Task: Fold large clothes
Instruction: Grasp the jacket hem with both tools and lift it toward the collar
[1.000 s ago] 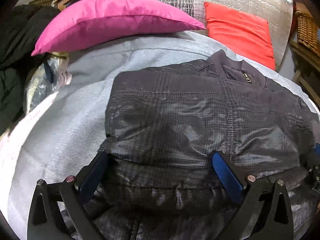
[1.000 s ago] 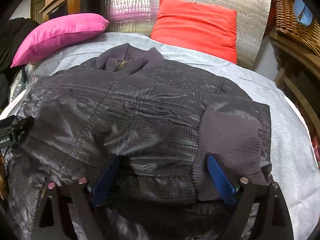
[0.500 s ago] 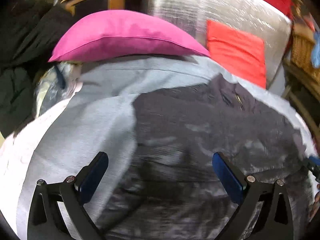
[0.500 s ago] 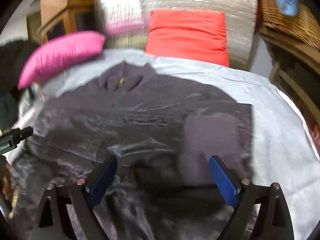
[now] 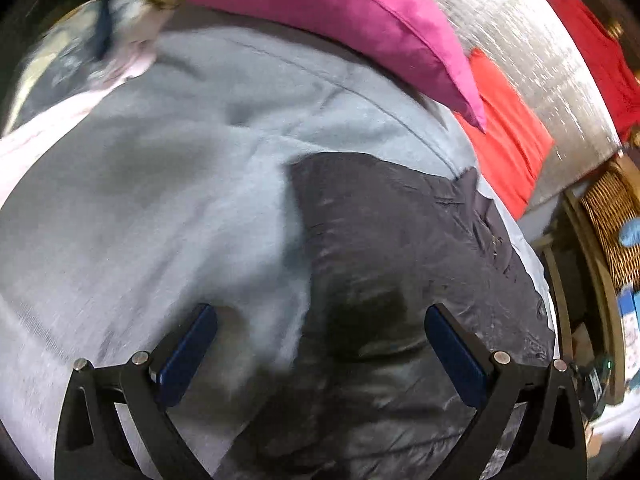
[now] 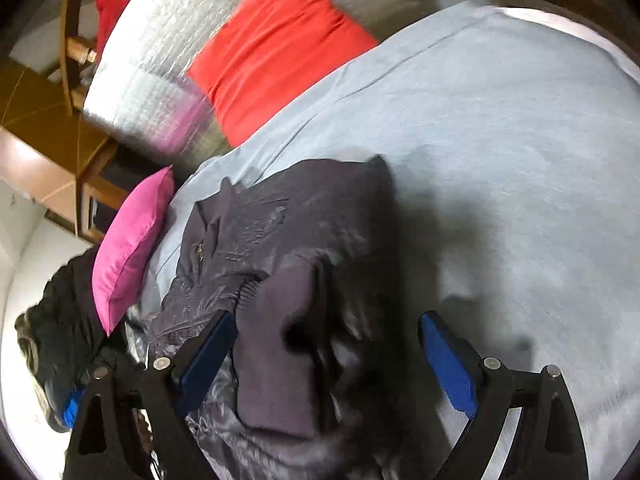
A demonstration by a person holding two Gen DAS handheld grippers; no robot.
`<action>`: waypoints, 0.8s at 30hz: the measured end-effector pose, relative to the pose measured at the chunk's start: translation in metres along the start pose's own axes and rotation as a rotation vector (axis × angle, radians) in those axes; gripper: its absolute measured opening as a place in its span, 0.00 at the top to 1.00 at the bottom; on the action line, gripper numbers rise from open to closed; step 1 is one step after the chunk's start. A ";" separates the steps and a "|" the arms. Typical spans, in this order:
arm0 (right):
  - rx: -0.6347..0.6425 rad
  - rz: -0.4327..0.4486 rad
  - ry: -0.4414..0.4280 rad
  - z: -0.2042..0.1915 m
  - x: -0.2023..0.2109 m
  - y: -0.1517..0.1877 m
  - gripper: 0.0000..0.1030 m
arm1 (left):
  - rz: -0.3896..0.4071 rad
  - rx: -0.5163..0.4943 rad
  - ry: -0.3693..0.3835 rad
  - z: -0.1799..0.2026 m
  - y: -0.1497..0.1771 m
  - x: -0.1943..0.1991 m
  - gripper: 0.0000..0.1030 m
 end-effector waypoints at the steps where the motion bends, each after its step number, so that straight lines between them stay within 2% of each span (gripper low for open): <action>1: 0.015 0.001 0.014 -0.001 -0.003 0.002 0.14 | -0.006 -0.025 -0.003 0.005 -0.002 -0.006 0.00; 2: 0.035 -0.017 0.029 -0.003 -0.010 0.001 0.43 | -0.024 -0.050 -0.018 0.008 -0.001 -0.014 0.01; 3: 0.051 -0.050 0.051 -0.003 -0.016 0.002 0.63 | -0.047 -0.083 -0.042 0.011 0.001 -0.022 0.21; 4: 0.073 -0.055 0.072 -0.001 -0.017 0.002 0.68 | -0.064 -0.127 -0.050 0.015 0.000 -0.029 0.54; 5: 0.111 -0.052 0.089 -0.006 -0.016 0.001 0.77 | -0.077 -0.155 -0.020 0.024 0.000 -0.031 0.64; 6: 0.158 -0.040 0.114 -0.014 -0.011 -0.001 0.80 | -0.062 -0.157 -0.037 0.028 -0.005 -0.028 0.76; 7: 0.199 -0.020 0.132 -0.023 -0.004 -0.004 0.82 | -0.048 -0.165 -0.038 0.033 -0.008 -0.023 0.83; 9: 0.298 0.035 0.168 -0.041 0.009 -0.009 0.84 | -0.003 -0.193 -0.023 0.041 -0.013 -0.014 0.84; 10: 0.328 0.048 0.189 -0.041 0.010 -0.008 0.84 | -0.012 -0.231 -0.041 0.039 -0.008 -0.021 0.84; 11: 0.325 0.034 0.205 -0.034 0.007 -0.003 0.84 | -0.049 -0.256 -0.066 0.033 0.001 -0.034 0.82; 12: 0.307 -0.018 0.246 -0.017 -0.012 0.005 0.84 | -0.034 -0.266 -0.066 0.032 0.003 -0.037 0.79; 14: 0.286 -0.027 0.258 -0.006 -0.025 0.011 0.82 | -0.028 -0.215 -0.054 0.031 -0.001 -0.035 0.78; 16: 0.251 -0.001 0.240 -0.010 -0.022 0.008 0.79 | -0.028 -0.205 -0.072 0.030 -0.005 -0.030 0.68; 18: 0.263 0.002 0.241 -0.013 -0.014 0.007 0.76 | 0.006 -0.183 -0.078 0.027 -0.009 -0.015 0.66; 19: 0.269 0.009 0.243 -0.014 -0.007 0.006 0.75 | 0.028 -0.162 -0.071 0.027 -0.013 -0.007 0.62; 20: 0.274 0.030 0.250 -0.017 0.003 0.003 0.69 | 0.047 -0.145 -0.071 0.025 -0.017 -0.001 0.59; 21: 0.272 0.044 0.270 -0.017 0.013 0.001 0.65 | 0.080 -0.119 -0.066 0.023 -0.022 0.007 0.49; 22: 0.272 0.081 0.293 -0.020 0.025 -0.003 0.55 | 0.093 -0.107 -0.063 0.021 -0.025 0.011 0.39; 23: 0.275 0.121 0.294 -0.026 0.037 -0.005 0.41 | 0.101 -0.097 -0.062 0.019 -0.028 0.013 0.38; 24: 0.285 0.156 0.276 -0.036 0.047 -0.006 0.40 | 0.095 -0.092 -0.062 0.018 -0.032 0.009 0.37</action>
Point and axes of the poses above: each gripper's, at about its wrist camera, not at the fingertips, and x roughly against the way its jaws point, z to its right, y to its underside, the point moved 9 cm from there along -x, roughly the way its jaws point, and after that the axes turned 1 degree about x, right-handed, at the moved point
